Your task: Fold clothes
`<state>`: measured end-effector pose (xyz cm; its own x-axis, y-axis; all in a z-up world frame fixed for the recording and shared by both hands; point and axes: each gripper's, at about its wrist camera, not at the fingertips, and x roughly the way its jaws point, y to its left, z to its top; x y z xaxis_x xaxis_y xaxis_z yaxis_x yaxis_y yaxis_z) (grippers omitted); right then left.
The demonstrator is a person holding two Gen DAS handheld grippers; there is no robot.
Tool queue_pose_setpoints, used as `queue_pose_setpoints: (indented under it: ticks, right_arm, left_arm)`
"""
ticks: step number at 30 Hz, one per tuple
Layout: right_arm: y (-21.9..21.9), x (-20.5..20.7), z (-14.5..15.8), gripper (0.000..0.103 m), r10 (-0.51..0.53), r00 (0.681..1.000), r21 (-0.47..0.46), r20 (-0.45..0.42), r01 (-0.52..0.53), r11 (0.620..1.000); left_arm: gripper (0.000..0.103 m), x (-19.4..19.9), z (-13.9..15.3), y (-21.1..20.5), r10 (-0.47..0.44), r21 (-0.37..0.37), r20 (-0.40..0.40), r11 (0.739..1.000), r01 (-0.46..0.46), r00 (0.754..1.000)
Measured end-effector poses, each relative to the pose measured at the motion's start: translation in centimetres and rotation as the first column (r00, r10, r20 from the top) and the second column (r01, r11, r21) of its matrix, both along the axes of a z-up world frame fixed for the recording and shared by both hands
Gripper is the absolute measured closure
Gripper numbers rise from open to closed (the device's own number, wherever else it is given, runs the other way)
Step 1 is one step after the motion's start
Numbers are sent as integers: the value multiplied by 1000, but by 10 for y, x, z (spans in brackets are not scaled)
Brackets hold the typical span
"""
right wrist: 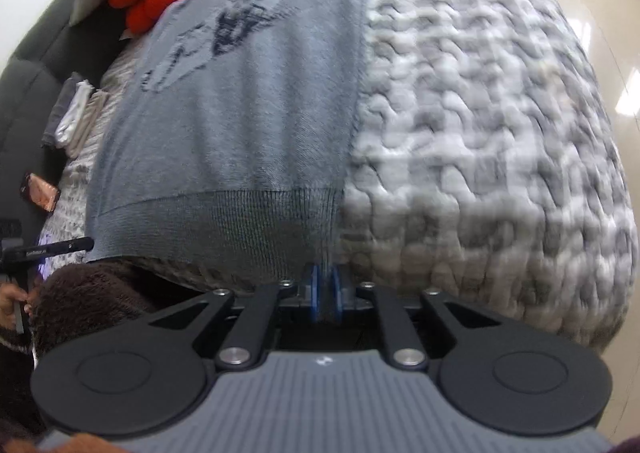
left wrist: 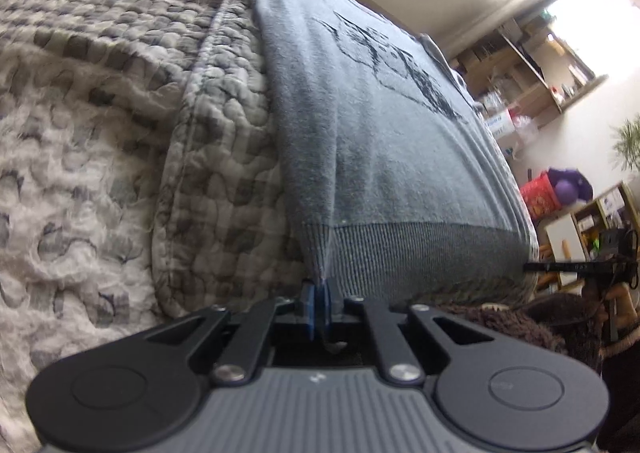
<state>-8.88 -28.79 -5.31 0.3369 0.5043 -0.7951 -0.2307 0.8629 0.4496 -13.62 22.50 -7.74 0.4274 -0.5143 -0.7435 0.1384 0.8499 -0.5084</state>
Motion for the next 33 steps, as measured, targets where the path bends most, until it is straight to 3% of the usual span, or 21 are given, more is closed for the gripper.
queue_pose_setpoints:
  ticks: [2, 3, 5, 11, 18, 33]
  right_arm:
    - [-4, 3, 6, 79, 17, 1000, 29, 23, -18, 999]
    - [-6, 5, 9, 61, 16, 999, 32, 40, -18, 999]
    - [-9, 9, 14, 51, 8, 997, 24, 73, -10, 1000]
    - [-17, 33, 20, 51, -33, 993, 28, 117, 30, 999]
    - [-35, 64, 20, 51, -107, 986, 65, 126, 99, 993]
    - [-80, 140, 6, 51, -265, 947, 174, 183, 234, 957]
  left_arm:
    - [88, 2, 9, -2, -14, 61, 19, 998, 13, 1000]
    - [85, 3, 13, -2, -18, 80, 34, 997, 15, 999]
    - [70, 9, 21, 0, -11, 98, 63, 995, 4, 998]
    - [63, 39, 43, -1, 12, 101, 142, 995, -27, 990]
    - [61, 81, 57, -23, 15, 88, 191, 996, -33, 981]
    - [63, 195, 52, -103, 7, 41, 229, 999, -17, 973]
